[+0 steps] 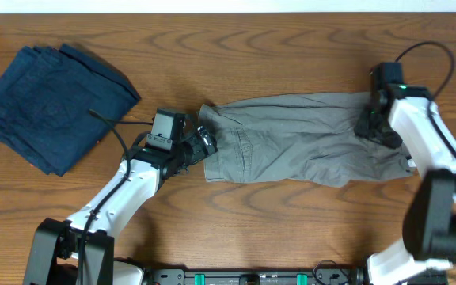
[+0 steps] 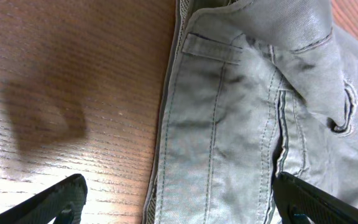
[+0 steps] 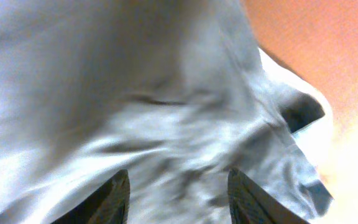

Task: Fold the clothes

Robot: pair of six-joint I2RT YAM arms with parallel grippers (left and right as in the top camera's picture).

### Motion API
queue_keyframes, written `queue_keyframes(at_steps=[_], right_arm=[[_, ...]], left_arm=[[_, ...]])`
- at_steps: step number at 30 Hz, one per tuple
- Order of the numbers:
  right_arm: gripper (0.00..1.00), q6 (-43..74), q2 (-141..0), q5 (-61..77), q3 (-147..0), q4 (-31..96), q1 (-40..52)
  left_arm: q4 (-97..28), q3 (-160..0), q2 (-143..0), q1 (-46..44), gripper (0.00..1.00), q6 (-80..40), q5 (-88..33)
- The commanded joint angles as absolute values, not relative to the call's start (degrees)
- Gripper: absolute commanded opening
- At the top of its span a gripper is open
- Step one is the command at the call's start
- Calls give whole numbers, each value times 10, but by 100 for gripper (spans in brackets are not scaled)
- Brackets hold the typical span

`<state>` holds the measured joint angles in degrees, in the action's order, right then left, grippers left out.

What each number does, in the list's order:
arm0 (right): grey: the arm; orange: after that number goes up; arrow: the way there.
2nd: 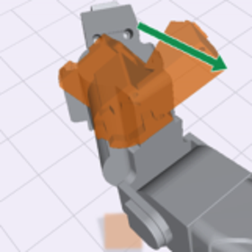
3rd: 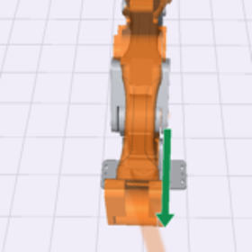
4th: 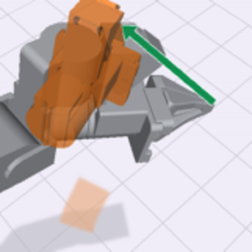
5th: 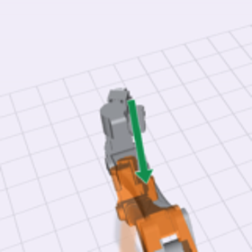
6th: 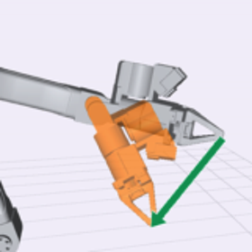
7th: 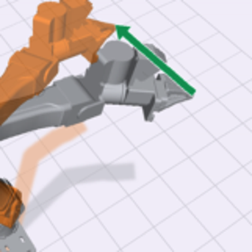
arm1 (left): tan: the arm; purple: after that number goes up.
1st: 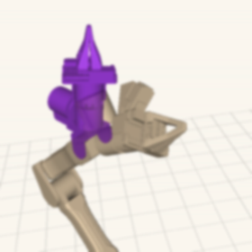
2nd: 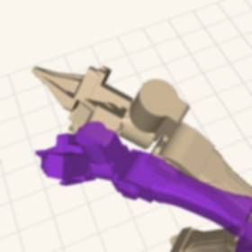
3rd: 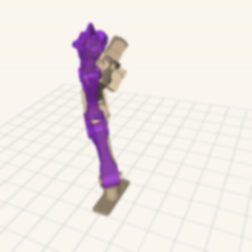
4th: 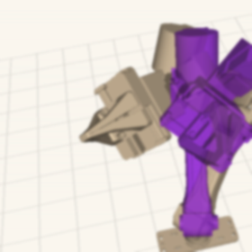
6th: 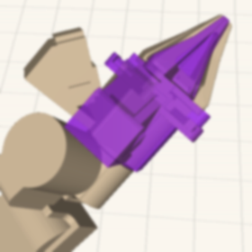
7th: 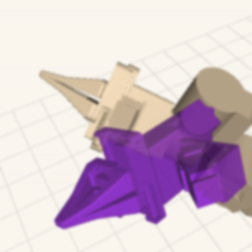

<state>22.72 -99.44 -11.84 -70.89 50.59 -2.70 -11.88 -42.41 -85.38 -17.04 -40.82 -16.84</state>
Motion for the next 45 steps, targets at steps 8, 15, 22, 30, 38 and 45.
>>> queue_keyframes(at_steps=[8, 15, 22, 30, 38, 45], right_arm=[[54, 67, -953, 61, -710, 541, -3], [62, 136, -1008, 39, -710, 500, 4], [40, 266, -1066, 39, -710, 453, 4], [1, 354, -1075, 47, -710, 313, 4], [26, 364, -1075, 47, -710, 183, 4], [30, 326, -1063, 83, -710, 202, 3]], left_arm=[[-122, -422, -896, -172, 95, -394, -236], [-126, -422, -896, -172, 95, -394, -234], [-132, -422, -896, -172, 95, -394, -234], [-132, -422, -896, -172, 95, -394, -234], [-132, -422, -896, -172, 96, -394, -234], [-126, -422, -896, -171, 95, -393, -234]])
